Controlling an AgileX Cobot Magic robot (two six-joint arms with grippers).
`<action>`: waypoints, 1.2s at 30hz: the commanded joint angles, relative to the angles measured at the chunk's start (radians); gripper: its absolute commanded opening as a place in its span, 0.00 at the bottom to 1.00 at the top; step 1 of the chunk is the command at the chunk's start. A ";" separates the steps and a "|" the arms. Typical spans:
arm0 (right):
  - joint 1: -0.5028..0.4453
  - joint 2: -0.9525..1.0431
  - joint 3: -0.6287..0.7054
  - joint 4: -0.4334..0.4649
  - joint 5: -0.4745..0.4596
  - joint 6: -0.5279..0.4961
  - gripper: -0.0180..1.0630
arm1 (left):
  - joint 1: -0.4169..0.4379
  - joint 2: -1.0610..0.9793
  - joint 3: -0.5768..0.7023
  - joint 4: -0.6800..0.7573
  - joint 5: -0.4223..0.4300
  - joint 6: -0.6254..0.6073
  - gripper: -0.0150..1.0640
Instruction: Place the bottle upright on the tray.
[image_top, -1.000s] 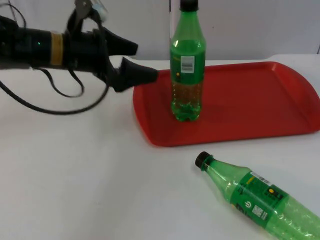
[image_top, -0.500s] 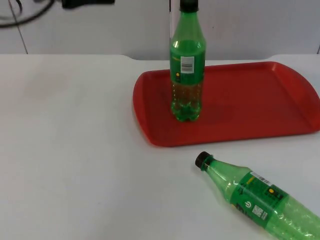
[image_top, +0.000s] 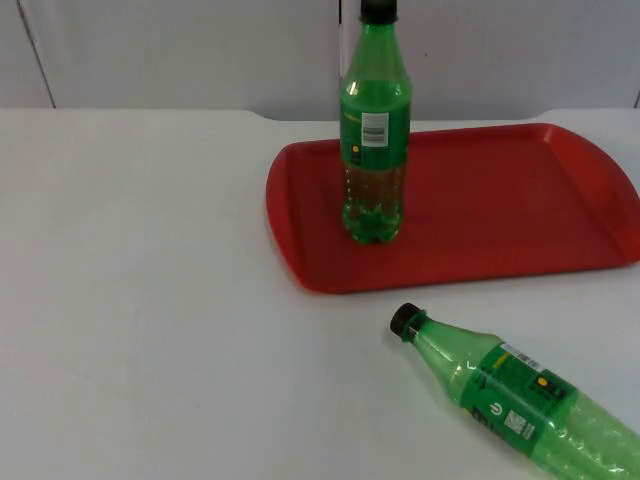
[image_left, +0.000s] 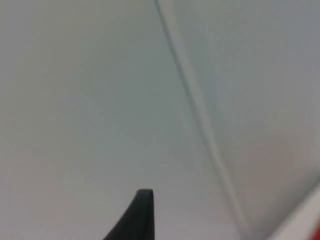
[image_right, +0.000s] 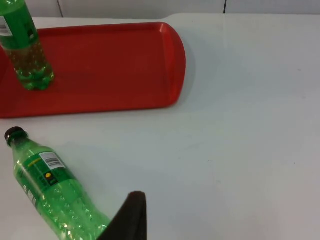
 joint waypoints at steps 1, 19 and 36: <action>-0.002 -0.002 0.003 0.004 -0.004 -0.002 0.99 | 0.003 -0.051 -0.003 -0.001 0.057 0.050 0.99; -0.002 -0.002 0.003 0.004 -0.004 -0.002 0.99 | 0.003 -0.222 -0.003 -0.304 1.056 0.119 0.99; -0.002 -0.002 0.003 0.004 -0.004 -0.002 0.99 | 0.003 -0.222 -0.003 -1.389 1.147 1.137 0.99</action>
